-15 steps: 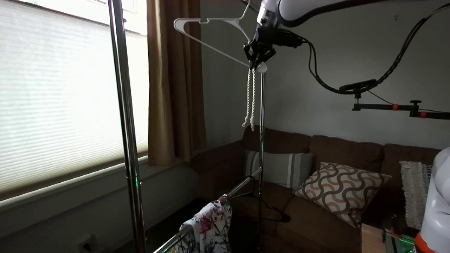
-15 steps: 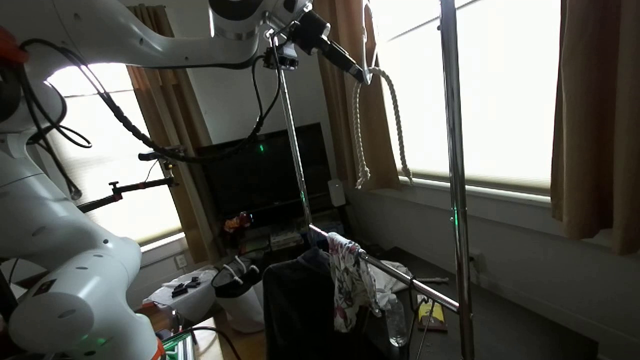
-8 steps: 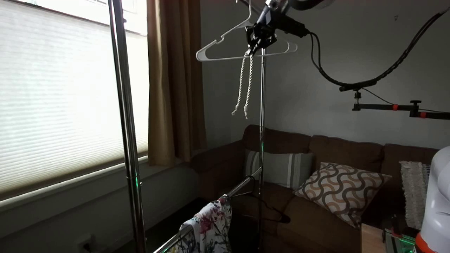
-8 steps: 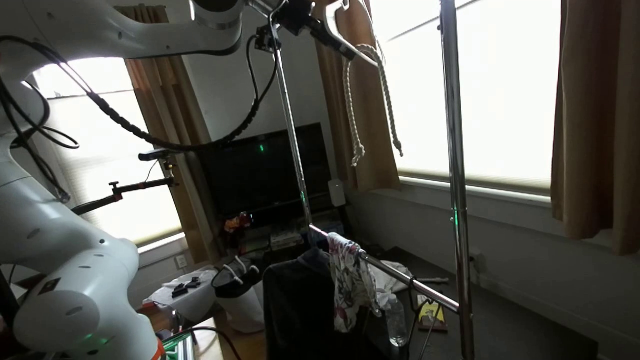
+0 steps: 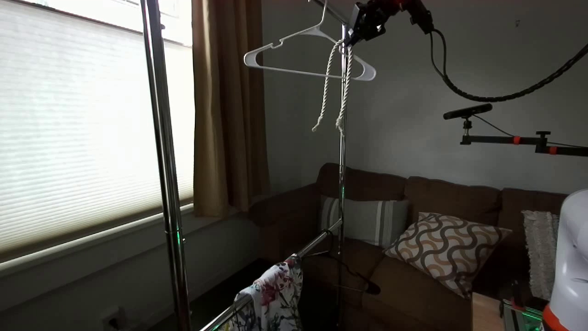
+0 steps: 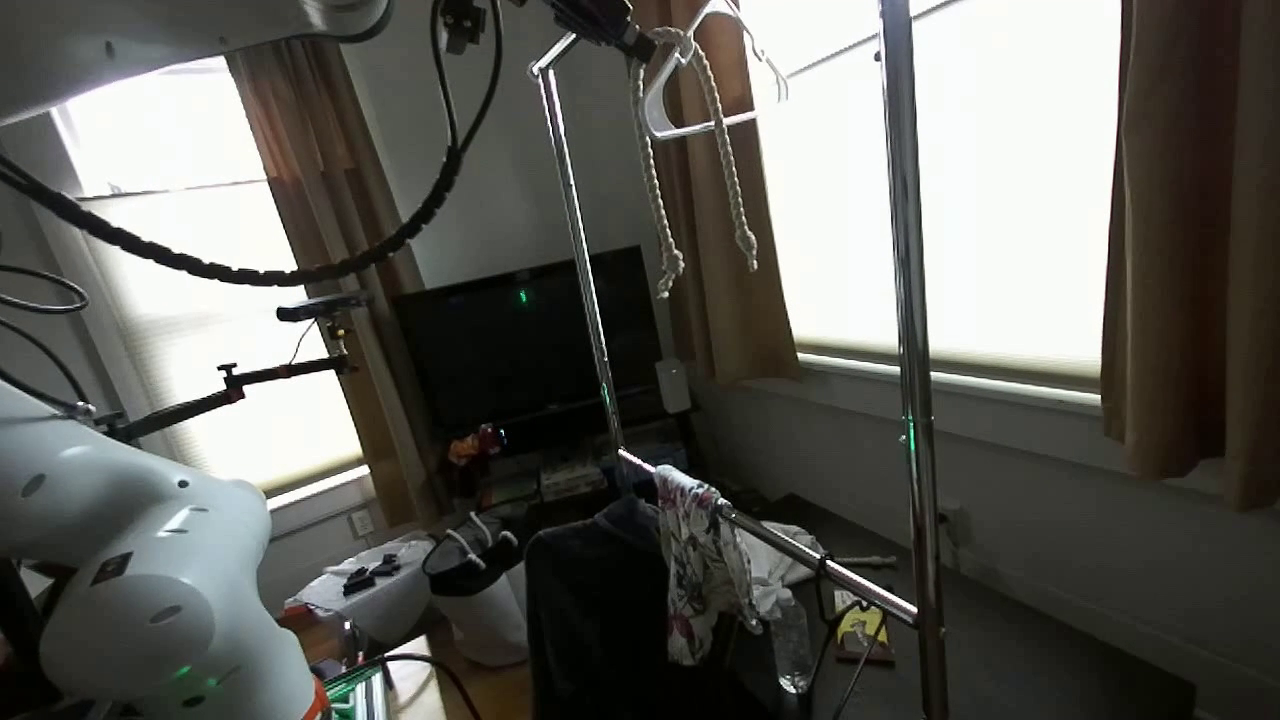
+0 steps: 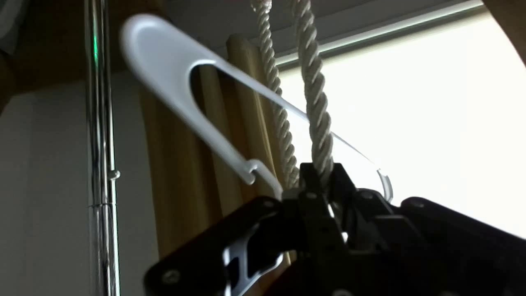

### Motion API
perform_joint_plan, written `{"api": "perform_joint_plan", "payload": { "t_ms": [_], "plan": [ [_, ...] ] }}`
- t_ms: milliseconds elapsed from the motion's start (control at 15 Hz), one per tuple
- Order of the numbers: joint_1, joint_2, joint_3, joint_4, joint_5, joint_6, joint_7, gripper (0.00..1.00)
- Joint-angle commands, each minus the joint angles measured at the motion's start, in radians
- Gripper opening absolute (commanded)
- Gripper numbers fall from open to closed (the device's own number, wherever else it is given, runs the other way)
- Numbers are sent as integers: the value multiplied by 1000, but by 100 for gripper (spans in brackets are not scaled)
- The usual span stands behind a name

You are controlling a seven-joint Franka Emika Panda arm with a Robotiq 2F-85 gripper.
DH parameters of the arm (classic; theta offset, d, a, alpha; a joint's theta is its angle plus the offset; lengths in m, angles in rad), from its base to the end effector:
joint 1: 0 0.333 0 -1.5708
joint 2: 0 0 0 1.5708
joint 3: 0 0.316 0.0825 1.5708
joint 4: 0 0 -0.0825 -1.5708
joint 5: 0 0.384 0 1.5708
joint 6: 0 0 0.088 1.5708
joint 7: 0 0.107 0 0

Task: Move the rope from the clothes hanger to the bottom rail

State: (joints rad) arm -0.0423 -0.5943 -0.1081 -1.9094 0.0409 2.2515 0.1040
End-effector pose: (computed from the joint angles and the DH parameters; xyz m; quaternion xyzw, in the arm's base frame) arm 0.3747 -0.0785 0.8236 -0.8835 0.1228 -0.4503 0.0407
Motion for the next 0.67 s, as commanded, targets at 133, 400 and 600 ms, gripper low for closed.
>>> {"api": "perform_joint_plan", "payload": {
  "t_ms": [133,400,600],
  "plan": [
    [110,-135,-82,-58,175,-28,-211,3],
    [163,-196,-96,-58,247,-16,-292,3],
    [141,-208,-68,-74,248,81,-262,3]
  ]
}}
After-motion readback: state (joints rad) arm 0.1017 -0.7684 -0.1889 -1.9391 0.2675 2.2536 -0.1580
